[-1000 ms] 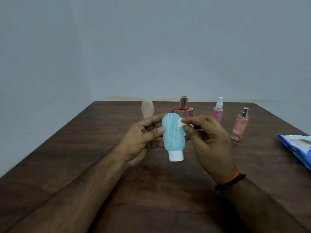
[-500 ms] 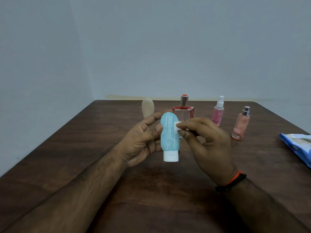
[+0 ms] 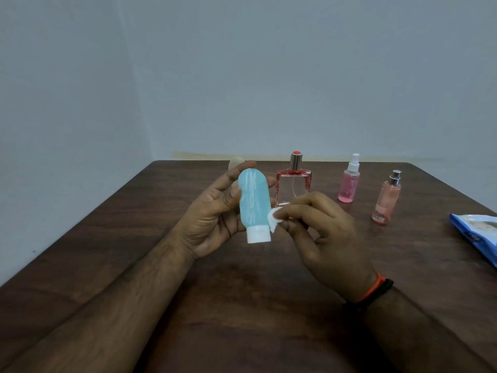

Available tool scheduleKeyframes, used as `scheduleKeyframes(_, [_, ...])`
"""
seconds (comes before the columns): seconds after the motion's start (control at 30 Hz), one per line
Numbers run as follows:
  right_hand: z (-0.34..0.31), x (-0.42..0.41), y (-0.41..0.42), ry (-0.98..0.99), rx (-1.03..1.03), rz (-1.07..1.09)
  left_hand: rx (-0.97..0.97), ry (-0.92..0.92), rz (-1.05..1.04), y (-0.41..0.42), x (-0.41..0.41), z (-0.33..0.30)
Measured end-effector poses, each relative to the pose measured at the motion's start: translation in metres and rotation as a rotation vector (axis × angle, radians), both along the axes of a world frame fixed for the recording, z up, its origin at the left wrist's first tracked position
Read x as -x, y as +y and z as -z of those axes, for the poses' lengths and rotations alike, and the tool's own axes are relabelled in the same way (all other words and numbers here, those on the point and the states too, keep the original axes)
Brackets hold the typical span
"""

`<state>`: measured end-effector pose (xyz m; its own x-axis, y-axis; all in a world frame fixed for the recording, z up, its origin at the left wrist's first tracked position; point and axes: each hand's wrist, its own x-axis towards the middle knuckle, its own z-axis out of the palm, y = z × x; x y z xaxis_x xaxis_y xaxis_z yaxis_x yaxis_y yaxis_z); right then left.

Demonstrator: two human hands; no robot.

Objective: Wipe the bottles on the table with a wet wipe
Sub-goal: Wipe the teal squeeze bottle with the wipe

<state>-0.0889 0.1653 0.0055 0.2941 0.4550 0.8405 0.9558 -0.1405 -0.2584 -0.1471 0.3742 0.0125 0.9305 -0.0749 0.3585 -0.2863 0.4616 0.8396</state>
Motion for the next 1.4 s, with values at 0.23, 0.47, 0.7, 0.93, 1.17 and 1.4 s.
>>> scheduleKeyframes(0.23, [-0.002, -0.001, -0.001, 0.080, -0.137, 0.000, -0.078, -0.002, 0.111, -0.012, -0.002, 0.007])
scheduleKeyframes(0.47, [-0.002, 0.004, -0.001, 0.081, 0.004, -0.134, -0.006, -0.026, 0.039, -0.005, 0.001, 0.000])
scheduleKeyframes(0.7, [-0.002, -0.001, 0.000, 0.075, -0.179, 0.080, -0.151, 0.048, 0.063, -0.017, 0.001, 0.004])
scheduleKeyframes(0.93, [-0.001, 0.002, 0.004, 0.024, -0.186, 0.092, -0.273, 0.059, 0.046, -0.022, -0.002, 0.011])
scheduleKeyframes(1.17, [0.002, 0.008, 0.004, 0.008, -0.027, -0.042, -0.115, 0.030, -0.060, -0.014, -0.004, 0.007])
scheduleKeyframes(1.4, [0.002, -0.001, 0.003, 0.028, -0.226, 0.130, -0.172, 0.055, 0.075, -0.016, -0.002, 0.007])
